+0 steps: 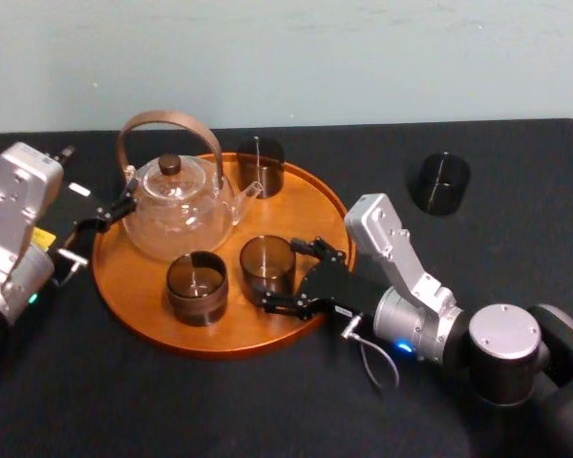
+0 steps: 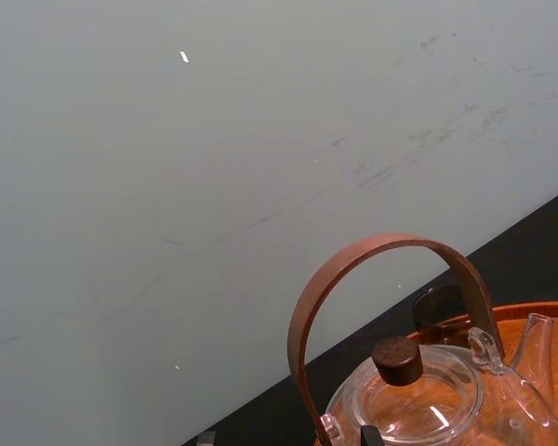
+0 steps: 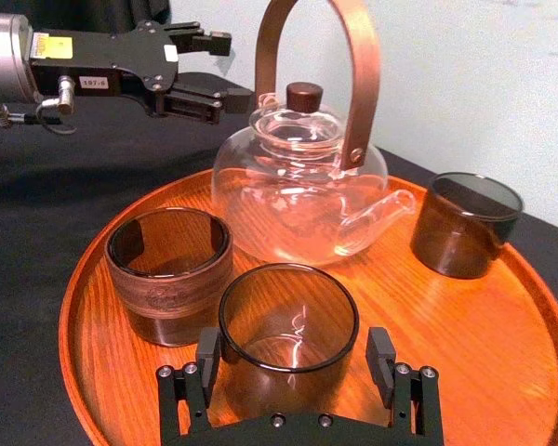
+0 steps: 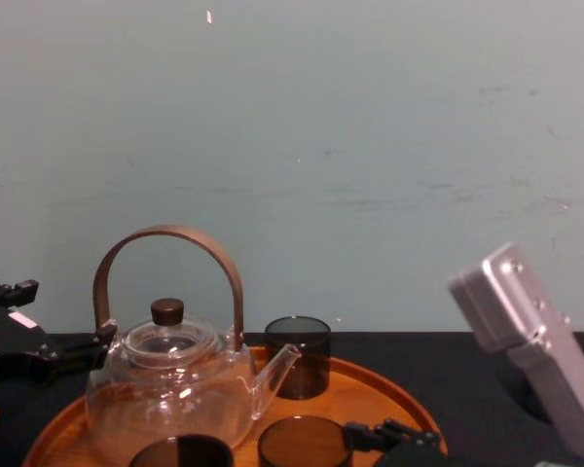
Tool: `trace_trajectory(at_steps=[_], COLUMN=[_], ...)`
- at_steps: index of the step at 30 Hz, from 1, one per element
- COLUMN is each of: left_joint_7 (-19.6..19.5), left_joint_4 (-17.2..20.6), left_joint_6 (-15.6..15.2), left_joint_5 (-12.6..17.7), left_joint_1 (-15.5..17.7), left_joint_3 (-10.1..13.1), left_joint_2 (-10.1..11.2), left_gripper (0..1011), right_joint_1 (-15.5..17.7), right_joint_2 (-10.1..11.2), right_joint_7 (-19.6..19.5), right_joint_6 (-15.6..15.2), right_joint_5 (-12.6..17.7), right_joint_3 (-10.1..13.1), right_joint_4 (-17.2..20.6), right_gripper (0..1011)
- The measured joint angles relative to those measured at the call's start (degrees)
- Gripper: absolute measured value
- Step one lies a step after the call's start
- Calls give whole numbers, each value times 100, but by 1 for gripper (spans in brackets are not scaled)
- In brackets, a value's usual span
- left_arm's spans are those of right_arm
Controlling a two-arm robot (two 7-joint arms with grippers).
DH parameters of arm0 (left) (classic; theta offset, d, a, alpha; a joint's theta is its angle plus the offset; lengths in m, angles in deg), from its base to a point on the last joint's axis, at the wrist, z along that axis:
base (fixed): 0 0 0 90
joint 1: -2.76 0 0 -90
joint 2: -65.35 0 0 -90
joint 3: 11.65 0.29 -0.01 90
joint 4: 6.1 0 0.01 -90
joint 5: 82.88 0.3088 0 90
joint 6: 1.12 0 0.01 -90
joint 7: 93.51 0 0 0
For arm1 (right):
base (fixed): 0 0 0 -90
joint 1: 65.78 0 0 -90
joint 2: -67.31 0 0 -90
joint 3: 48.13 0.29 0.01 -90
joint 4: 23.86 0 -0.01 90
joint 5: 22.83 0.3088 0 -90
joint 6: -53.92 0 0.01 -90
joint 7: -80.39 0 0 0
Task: Pick up the glass from the table and place it on the tray.
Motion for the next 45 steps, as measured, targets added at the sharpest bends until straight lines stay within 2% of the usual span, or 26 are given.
trace_trajectory(at_steps=[9,19,24,32,34,45], left_joint_7=[0,0,0,0,0,0], left_joint_4=[0,0,0,0,0,0], left_joint_6=[0,0,0,0,0,0], left_joint_5=[0,0,0,0,0,0], left_joint_1=[0,0,0,-1,0,0], left_joint_3=[0,0,0,0,0,0], left_joint_2=[0,0,0,0,0,0], left_gripper=[1009,1010,1009,1010,1010,1010], right_joint_1=[331,583,787,1082,1175,1245], right_joint_2=[247,446,583,793,853,920], right_joint_7=[-124,-94,-141,-324,-410,-673], right_joint_6=[-110,-113,-103,-58,-31,-12], right_joint_5=[42,182,286,511,610,856], right_joint_3=[159,288,432,854,1055,1689], right_joint_4=[588,951,1157,1341,1347,1089], right_gripper=[1003,1003,1003,1003,1003,1003])
